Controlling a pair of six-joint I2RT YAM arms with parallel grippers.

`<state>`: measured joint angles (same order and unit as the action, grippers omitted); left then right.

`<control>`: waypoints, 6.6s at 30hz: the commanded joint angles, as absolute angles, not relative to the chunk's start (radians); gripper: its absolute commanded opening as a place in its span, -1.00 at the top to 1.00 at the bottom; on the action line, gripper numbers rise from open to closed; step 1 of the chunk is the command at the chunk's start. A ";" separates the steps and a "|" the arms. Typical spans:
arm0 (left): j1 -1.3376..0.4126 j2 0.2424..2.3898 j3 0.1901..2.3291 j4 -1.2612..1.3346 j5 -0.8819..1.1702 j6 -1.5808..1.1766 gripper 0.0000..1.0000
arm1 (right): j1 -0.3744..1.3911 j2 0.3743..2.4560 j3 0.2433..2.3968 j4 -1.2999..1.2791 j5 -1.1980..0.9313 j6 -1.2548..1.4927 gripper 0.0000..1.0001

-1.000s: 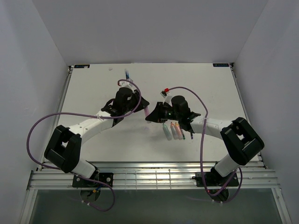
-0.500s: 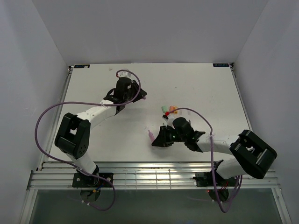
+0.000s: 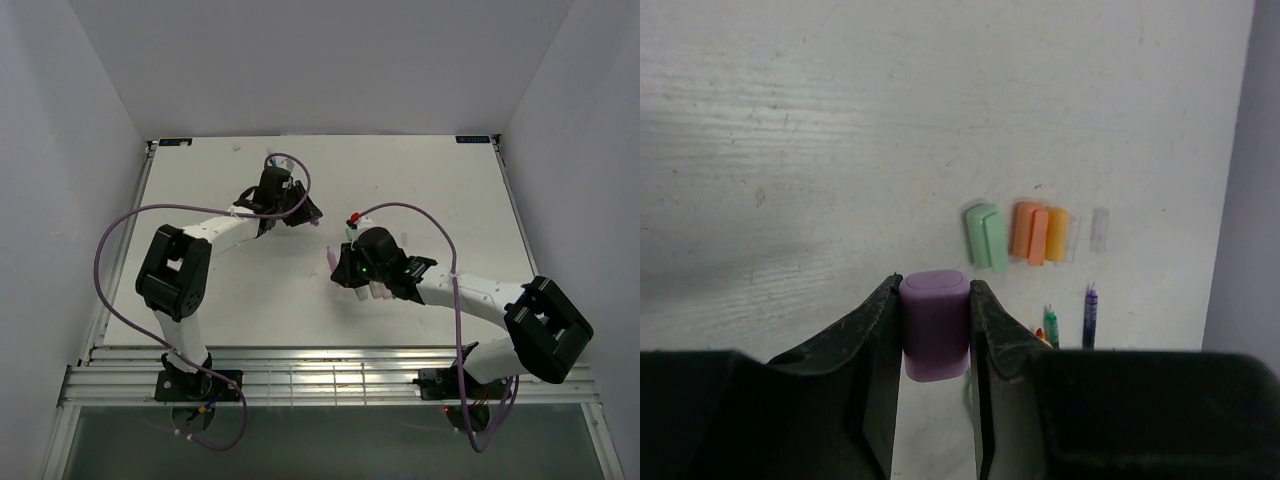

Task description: Open the pen caps

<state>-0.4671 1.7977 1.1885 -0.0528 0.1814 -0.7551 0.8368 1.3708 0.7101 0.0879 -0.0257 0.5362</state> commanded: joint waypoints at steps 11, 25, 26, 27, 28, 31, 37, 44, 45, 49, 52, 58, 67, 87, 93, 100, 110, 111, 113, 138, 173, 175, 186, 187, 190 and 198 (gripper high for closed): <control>-0.531 2.034 1.426 -0.212 0.261 -0.729 1.00 | 0.819 1.447 0.700 -0.052 0.080 0.500 0.85; -0.565 2.172 1.528 -0.255 0.268 -0.732 0.71 | 0.796 1.517 0.690 -0.017 0.072 0.502 0.85; -0.566 2.175 1.531 -0.256 0.268 -0.732 0.66 | 0.796 1.523 0.692 -0.017 0.071 0.502 0.85; -0.566 2.180 1.534 -0.256 0.267 -0.732 0.62 | 0.795 1.526 0.693 -0.015 0.069 0.502 0.85; -0.568 2.184 1.539 -0.261 0.265 -0.730 0.58 | 0.793 1.528 0.693 -0.014 0.069 0.502 0.85; -0.569 2.186 1.536 -0.264 0.252 -0.732 0.44 | 0.790 1.525 0.692 -0.012 0.067 0.500 0.81; -0.571 2.177 1.514 -0.265 0.235 -0.735 0.20 | 0.787 1.519 0.683 -0.012 0.069 0.495 0.60; -0.572 2.161 1.488 -0.262 0.215 -0.739 0.04 | 0.784 1.523 0.680 -0.012 0.058 0.494 0.46; -0.572 2.160 1.486 -0.264 0.215 -0.741 0.03 | 0.782 1.523 0.680 -0.012 0.058 0.491 0.46; -0.572 2.155 1.477 -0.261 0.213 -0.746 -0.01 | 0.779 1.522 0.673 -0.012 0.058 0.488 0.39; -0.572 2.141 1.465 -0.253 0.209 -0.747 -0.02 | 0.772 1.517 0.673 -0.011 0.060 0.485 0.32; -0.572 2.065 1.443 -0.242 0.163 -0.739 -0.06 | 0.765 1.496 0.689 -0.012 0.048 0.460 0.17; -0.569 1.964 1.474 -0.252 0.071 -0.715 -0.22 | 0.765 1.418 0.736 0.011 0.028 0.403 0.10; -0.308 2.062 1.735 -0.301 -0.028 -0.532 -0.27 | 0.715 1.284 0.917 -0.121 0.058 0.270 -0.07; -0.276 2.186 1.867 -0.284 -0.067 -0.420 -0.21 | 0.634 1.331 0.925 -0.110 -0.044 0.242 -0.07; -0.242 2.328 1.995 -0.276 -0.135 -0.416 -0.07 | 0.589 1.393 0.930 -0.081 -0.107 0.230 -0.07; -0.204 2.387 2.006 -0.175 -0.147 -0.408 0.01 | 0.568 1.443 0.933 -0.045 -0.161 0.241 -0.07; -0.199 2.390 2.009 -0.172 -0.146 -0.408 0.02 | 0.568 1.448 0.933 -0.044 -0.161 0.241 -0.07; -0.193 2.398 2.010 -0.163 -0.141 -0.407 0.03 | 0.563 1.451 0.931 -0.038 -0.164 0.241 -0.07; -0.178 2.480 2.014 -0.121 -0.045 -0.402 0.12 | 0.532 1.447 0.891 -0.012 -0.192 0.262 -0.07; -0.176 2.536 2.052 -0.202 -0.066 -0.324 0.27 | 0.512 1.419 0.864 0.026 -0.210 0.270 -0.07; -0.176 2.536 2.052 -0.209 -0.075 -0.312 0.28 | 0.512 1.419 0.862 0.026 -0.210 0.270 -0.07; -0.176 2.536 2.042 -0.262 -0.167 -0.256 0.39 | 0.503 1.408 0.859 0.029 -0.213 0.270 -0.07; -0.176 2.534 2.037 -0.265 -0.167 -0.253 0.42 | 0.503 1.407 0.861 0.029 -0.213 0.270 -0.07; -0.178 2.525 2.010 -0.271 -0.196 -0.268 0.48 | 0.503 1.402 0.861 0.026 -0.213 0.272 -0.07; -0.175 2.510 1.970 -0.282 -0.199 -0.319 0.89 | 0.503 1.390 0.862 0.028 -0.219 0.272 -0.07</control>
<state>-0.1814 2.5225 2.0251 -0.1642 -0.1555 -0.2985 0.5098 1.4246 0.8684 -0.0162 -0.2062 0.2661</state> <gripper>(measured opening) 0.202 0.536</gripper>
